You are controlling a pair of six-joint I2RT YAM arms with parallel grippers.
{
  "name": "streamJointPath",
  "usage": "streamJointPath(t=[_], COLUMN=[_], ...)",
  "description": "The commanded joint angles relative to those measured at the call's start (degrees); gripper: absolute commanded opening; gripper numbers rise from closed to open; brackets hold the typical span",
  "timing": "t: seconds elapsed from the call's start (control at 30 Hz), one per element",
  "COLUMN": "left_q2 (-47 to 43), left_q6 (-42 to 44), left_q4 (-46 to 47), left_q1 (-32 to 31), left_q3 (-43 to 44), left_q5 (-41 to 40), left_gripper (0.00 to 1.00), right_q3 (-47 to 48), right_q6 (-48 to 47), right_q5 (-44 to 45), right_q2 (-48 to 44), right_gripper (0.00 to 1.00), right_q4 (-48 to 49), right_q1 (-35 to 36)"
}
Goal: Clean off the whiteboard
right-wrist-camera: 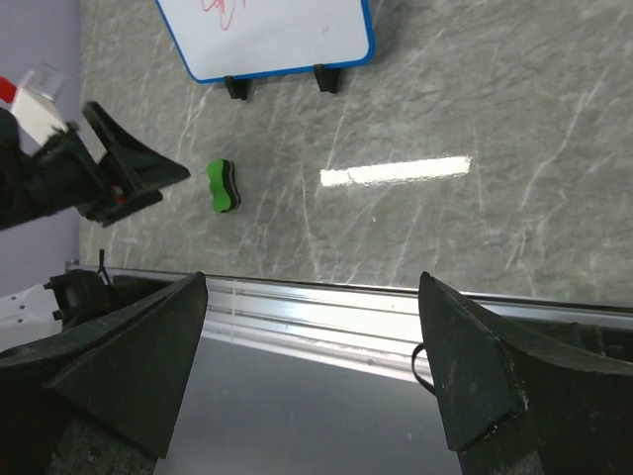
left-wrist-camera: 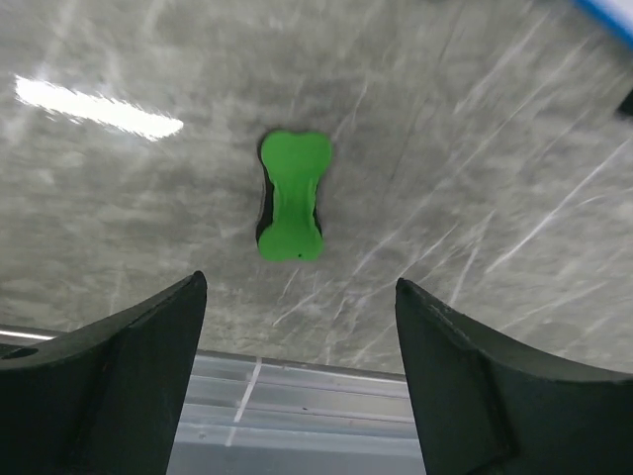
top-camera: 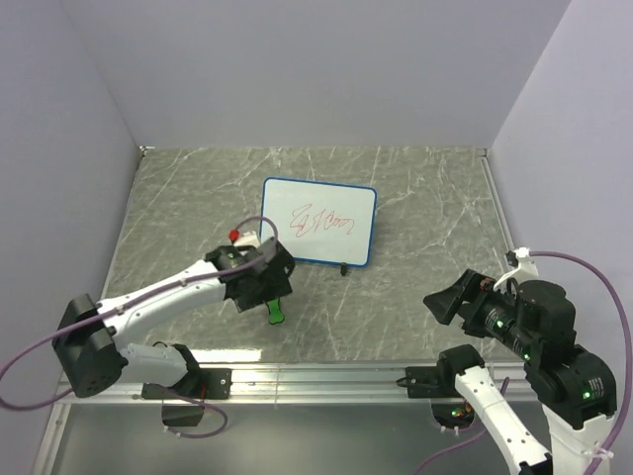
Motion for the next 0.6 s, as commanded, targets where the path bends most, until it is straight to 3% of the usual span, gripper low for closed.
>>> streamJointPath(t=[0.0,0.3,0.57], left_q2=[1.66,8.78,13.80], left_q6=[-3.71,3.94,7.02], left_q4=[5.86,17.72,21.60], left_q1=[-3.24,-3.41,-2.54], left_q3=[-2.91,-8.10,-9.95], left_q5=[-0.18,1.85,2.03], left_gripper=[0.81,0.65,0.57], right_q3=[3.20,2.77,1.71], right_q6=[-2.33,-1.11,-0.93], right_q5=[3.01,5.83,7.49], right_q2=[0.87,0.25,1.30], right_gripper=[0.93,0.93,0.92], right_q4=[-2.70,-6.14,-6.58], right_q1=[0.40,0.49,0.40])
